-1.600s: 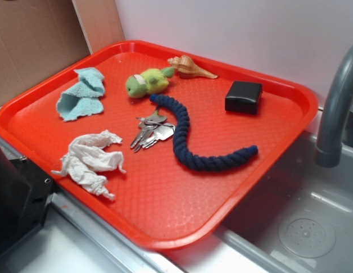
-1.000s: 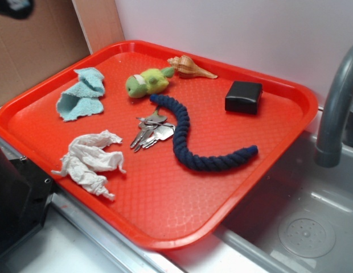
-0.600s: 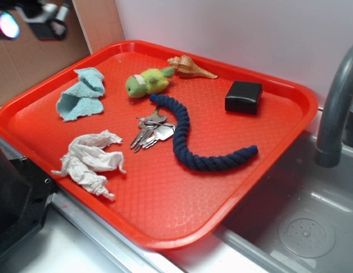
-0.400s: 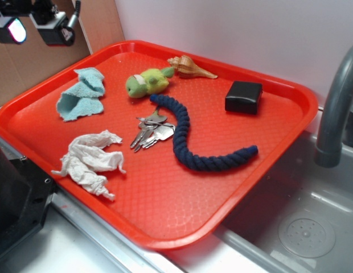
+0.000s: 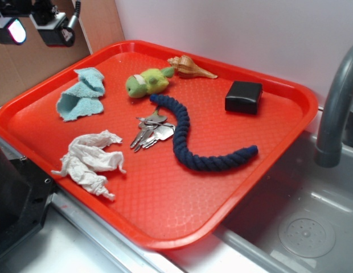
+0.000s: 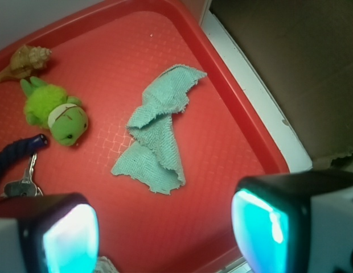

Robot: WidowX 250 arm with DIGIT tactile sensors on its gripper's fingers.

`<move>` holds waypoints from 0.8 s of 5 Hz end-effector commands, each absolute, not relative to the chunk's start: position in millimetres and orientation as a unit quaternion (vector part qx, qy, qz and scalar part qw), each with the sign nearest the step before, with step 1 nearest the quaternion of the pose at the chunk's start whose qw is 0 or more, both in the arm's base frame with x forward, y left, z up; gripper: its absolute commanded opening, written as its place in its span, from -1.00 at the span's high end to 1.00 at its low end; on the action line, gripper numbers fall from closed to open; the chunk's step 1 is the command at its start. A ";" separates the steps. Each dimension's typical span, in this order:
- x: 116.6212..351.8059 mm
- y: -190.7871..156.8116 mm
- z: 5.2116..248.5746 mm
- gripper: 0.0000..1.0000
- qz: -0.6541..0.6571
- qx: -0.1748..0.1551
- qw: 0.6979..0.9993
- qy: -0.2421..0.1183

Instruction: Grab the blue cloth.

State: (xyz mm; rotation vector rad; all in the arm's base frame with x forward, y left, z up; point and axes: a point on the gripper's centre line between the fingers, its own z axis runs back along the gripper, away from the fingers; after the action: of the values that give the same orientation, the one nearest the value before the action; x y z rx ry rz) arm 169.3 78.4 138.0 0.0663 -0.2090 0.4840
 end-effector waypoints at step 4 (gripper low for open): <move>247.9 103.9 9.0 -0.48 0.237 0.030 0.969 -0.066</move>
State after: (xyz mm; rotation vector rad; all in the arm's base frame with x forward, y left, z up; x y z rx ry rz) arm 244.8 105.5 12.7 0.0604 -0.1279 0.4561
